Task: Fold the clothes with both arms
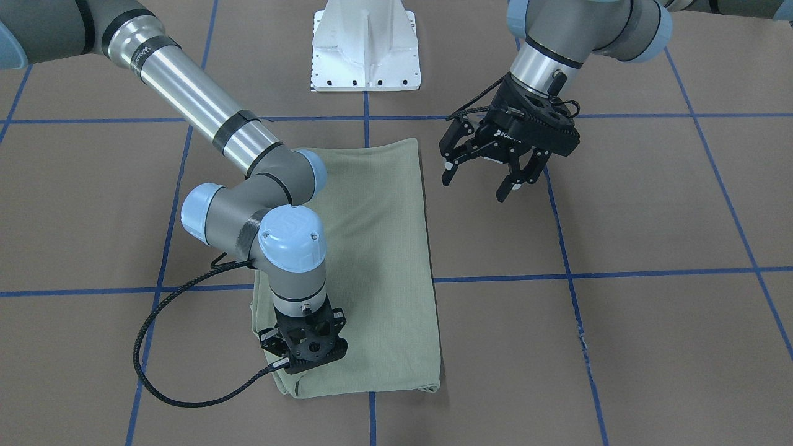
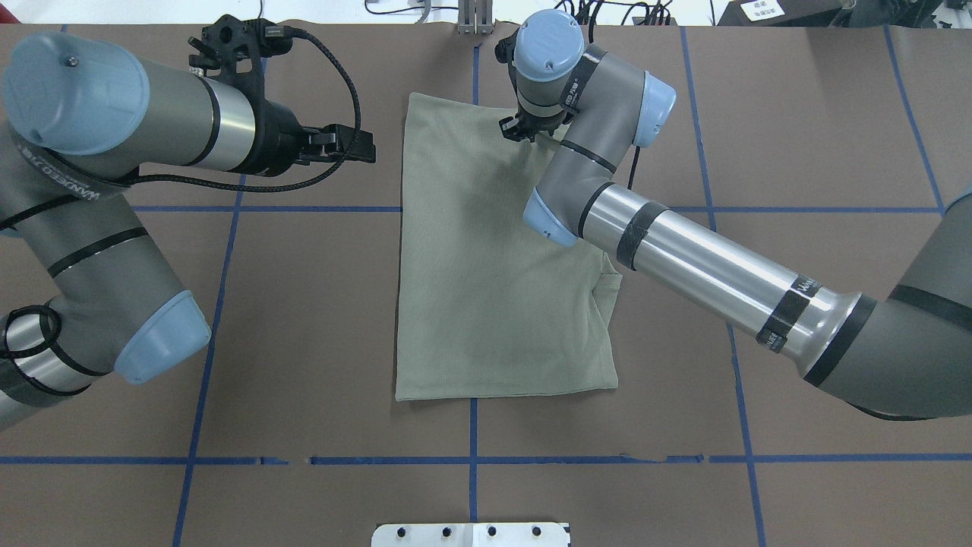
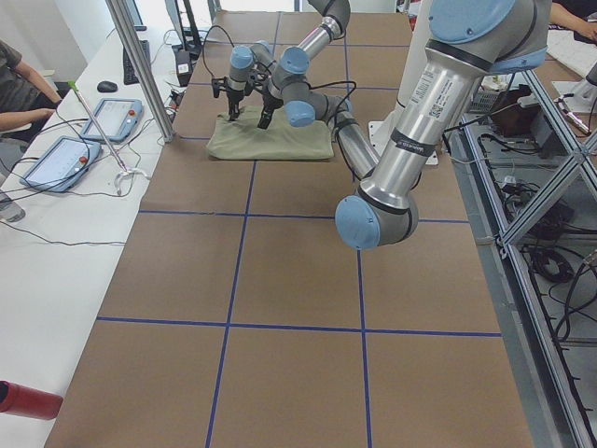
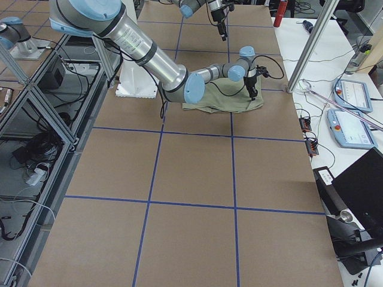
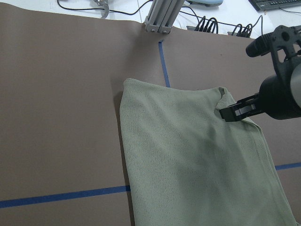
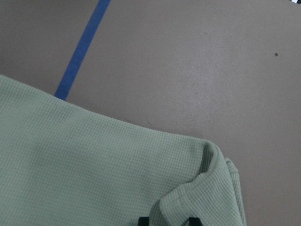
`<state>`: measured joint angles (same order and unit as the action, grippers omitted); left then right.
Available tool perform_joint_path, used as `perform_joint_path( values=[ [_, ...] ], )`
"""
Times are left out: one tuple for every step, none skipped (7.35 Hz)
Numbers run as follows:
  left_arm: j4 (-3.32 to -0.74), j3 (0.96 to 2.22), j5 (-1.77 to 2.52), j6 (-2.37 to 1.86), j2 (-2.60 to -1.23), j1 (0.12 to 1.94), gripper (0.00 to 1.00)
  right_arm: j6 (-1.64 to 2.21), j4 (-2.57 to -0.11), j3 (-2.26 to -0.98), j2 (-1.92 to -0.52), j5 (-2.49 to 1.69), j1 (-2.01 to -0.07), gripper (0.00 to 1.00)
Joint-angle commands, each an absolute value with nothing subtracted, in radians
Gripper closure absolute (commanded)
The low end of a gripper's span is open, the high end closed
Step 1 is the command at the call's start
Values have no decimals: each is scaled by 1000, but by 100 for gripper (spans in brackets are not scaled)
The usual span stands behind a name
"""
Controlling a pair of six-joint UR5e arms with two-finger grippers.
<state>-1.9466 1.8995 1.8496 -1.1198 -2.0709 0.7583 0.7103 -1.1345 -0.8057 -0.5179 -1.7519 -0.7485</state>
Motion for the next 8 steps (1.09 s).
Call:
perform_joint_path(
  values=[
    [-1947, 1902, 1850, -1120, -2071, 759, 1, 707, -1123, -773, -503, -1735, -746, 68],
    [-1947, 1902, 1850, -1120, -2071, 759, 1, 703, -1123, -770, -503, -1732, -746, 71],
    [-1947, 1905, 1850, -1120, -2071, 759, 1, 703, -1123, -769, -503, -1726, -746, 80],
    [-1947, 1905, 1850, -1120, -2071, 759, 1, 698, -1123, -769, -503, -1720, -746, 91],
    [-1947, 1904, 1850, -1120, -2071, 759, 1, 693, -1124, -769, -503, -1714, -747, 100],
    [-1947, 1904, 1850, -1120, -2071, 759, 1, 686, -1124, -770, -503, -1713, -750, 100],
    [-1947, 1904, 1850, -1120, -2071, 759, 1, 672, -1126, -770, -503, -1713, -758, 100],
    [-1947, 1904, 1850, -1120, -2071, 759, 1, 637, -1126, -779, -505, -1720, -790, 100]
  ],
)
